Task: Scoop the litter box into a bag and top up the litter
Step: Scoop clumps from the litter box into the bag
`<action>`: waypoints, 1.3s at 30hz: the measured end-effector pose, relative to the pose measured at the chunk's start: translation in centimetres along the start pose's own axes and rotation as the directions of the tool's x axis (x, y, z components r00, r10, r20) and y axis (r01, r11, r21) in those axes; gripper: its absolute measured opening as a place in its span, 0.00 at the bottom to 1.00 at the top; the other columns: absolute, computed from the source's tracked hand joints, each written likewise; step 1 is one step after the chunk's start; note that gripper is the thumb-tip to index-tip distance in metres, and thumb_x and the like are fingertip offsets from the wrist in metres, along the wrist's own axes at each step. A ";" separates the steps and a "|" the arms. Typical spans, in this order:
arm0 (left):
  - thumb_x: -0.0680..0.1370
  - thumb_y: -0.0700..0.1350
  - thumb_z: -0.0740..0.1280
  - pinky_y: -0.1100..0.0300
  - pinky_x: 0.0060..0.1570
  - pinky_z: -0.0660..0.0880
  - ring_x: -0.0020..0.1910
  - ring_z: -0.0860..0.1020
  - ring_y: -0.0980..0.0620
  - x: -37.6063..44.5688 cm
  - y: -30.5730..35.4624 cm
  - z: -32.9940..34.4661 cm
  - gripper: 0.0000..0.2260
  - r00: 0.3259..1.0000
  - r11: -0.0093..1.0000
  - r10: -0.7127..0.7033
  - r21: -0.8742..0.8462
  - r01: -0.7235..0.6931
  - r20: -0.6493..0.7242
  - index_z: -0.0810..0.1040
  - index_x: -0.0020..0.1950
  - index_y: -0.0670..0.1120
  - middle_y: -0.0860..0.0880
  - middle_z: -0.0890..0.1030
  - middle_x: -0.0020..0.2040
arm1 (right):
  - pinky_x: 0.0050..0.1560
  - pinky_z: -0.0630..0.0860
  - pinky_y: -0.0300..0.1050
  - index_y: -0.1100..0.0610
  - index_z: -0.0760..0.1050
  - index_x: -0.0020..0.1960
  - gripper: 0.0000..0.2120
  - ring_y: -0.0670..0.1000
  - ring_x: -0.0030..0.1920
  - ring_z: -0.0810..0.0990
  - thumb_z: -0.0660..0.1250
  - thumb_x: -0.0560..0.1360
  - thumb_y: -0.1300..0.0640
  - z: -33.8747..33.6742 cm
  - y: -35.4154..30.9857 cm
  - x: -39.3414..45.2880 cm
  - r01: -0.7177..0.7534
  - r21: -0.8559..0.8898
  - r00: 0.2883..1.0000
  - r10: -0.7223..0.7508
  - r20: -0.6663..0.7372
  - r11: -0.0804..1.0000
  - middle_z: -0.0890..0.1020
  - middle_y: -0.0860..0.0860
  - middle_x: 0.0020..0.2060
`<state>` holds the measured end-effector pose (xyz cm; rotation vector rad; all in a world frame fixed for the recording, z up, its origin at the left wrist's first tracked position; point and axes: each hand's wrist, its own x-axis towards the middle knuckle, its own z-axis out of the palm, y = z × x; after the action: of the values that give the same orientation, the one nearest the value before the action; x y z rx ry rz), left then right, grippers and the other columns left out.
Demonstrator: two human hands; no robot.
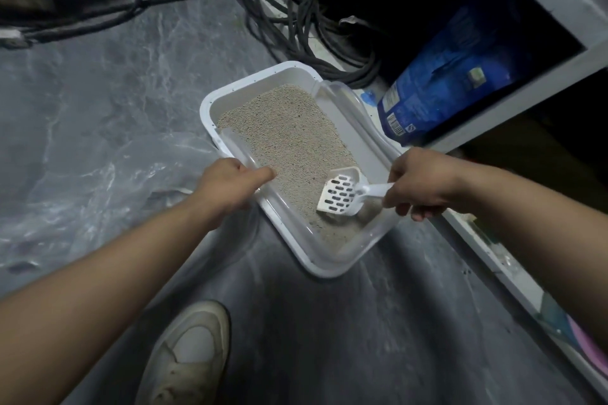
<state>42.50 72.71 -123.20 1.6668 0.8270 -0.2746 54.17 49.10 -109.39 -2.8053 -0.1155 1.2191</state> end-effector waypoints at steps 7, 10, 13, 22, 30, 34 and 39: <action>0.59 0.60 0.76 0.34 0.48 0.82 0.38 0.79 0.46 0.2 -0.9 0.2 0.23 1.000 0.996 0.016 -0.092 -0.016 -0.006 0.76 0.42 0.45 0.43 0.78 0.38 | 0.31 0.76 0.41 0.50 0.79 0.49 0.07 0.47 0.32 0.82 0.74 0.73 0.57 1.0 -1.2 -0.4 0.219 -0.439 0.976 -0.186 0.118 0.871 0.86 0.47 0.32; 0.59 0.61 0.76 0.34 0.49 0.82 0.37 0.78 0.47 0.3 -1.1 0.3 0.23 1.000 0.995 0.018 -0.095 -0.020 -0.018 0.74 0.41 0.47 0.44 0.77 0.36 | 0.39 0.77 0.42 0.49 0.82 0.53 0.09 0.46 0.38 0.83 0.74 0.73 0.53 3.1 -2.0 0.4 0.302 -0.560 0.953 -0.230 0.196 0.772 0.86 0.47 0.37; 0.62 0.58 0.77 0.36 0.48 0.83 0.35 0.79 0.48 0.6 -1.4 0.5 0.19 0.999 0.994 0.029 -0.105 -0.033 -0.045 0.73 0.39 0.47 0.45 0.76 0.34 | 0.45 0.78 0.47 0.45 0.82 0.58 0.15 0.53 0.48 0.81 0.73 0.72 0.51 4.2 -2.0 2.5 0.306 -0.675 0.947 -0.288 0.142 0.671 0.81 0.49 0.47; 0.60 0.63 0.78 0.35 0.46 0.83 0.34 0.80 0.46 0.8 -2.3 0.3 0.22 0.997 0.991 0.057 -0.121 -0.062 -0.045 0.73 0.35 0.49 0.46 0.78 0.31 | 0.52 0.78 0.46 0.43 0.80 0.63 0.18 0.53 0.54 0.80 0.73 0.72 0.51 0.2 0.1 4.1 0.195 -0.666 0.961 -0.277 -0.017 0.720 0.81 0.49 0.57; 0.61 0.63 0.79 0.34 0.45 0.83 0.35 0.79 0.47 0.9 -2.5 -0.2 0.23 0.997 0.986 0.083 -0.143 -0.082 0.005 0.73 0.35 0.48 0.47 0.77 0.31 | 0.48 0.77 0.48 0.47 0.79 0.64 0.16 0.58 0.50 0.80 0.69 0.76 0.54 -1.3 0.3 3.1 0.073 -0.586 0.901 -0.305 -0.309 0.807 0.80 0.54 0.50; 0.62 0.63 0.78 0.36 0.45 0.83 0.35 0.81 0.46 0.8 -2.5 0.0 0.23 0.996 0.989 0.087 -0.119 -0.087 -0.003 0.73 0.36 0.48 0.48 0.78 0.31 | 0.43 0.74 0.48 0.56 0.76 0.63 0.15 0.55 0.43 0.74 0.66 0.78 0.62 2.1 -1.7 2.7 0.076 -0.739 0.920 -0.332 -0.206 0.669 0.72 0.52 0.44; 0.63 0.64 0.77 0.37 0.45 0.84 0.35 0.81 0.46 0.9 -2.6 0.2 0.23 0.996 0.990 0.093 -0.101 -0.094 -0.016 0.73 0.37 0.47 0.49 0.78 0.30 | 0.42 0.72 0.47 0.56 0.76 0.61 0.12 0.57 0.45 0.76 0.65 0.77 0.61 3.7 -1.5 1.6 0.119 -0.768 0.935 -0.332 -0.127 0.630 0.69 0.51 0.40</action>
<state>41.51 73.03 -125.79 1.6077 0.7564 -0.1555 52.47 50.90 -112.94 -3.4226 -1.1946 0.8404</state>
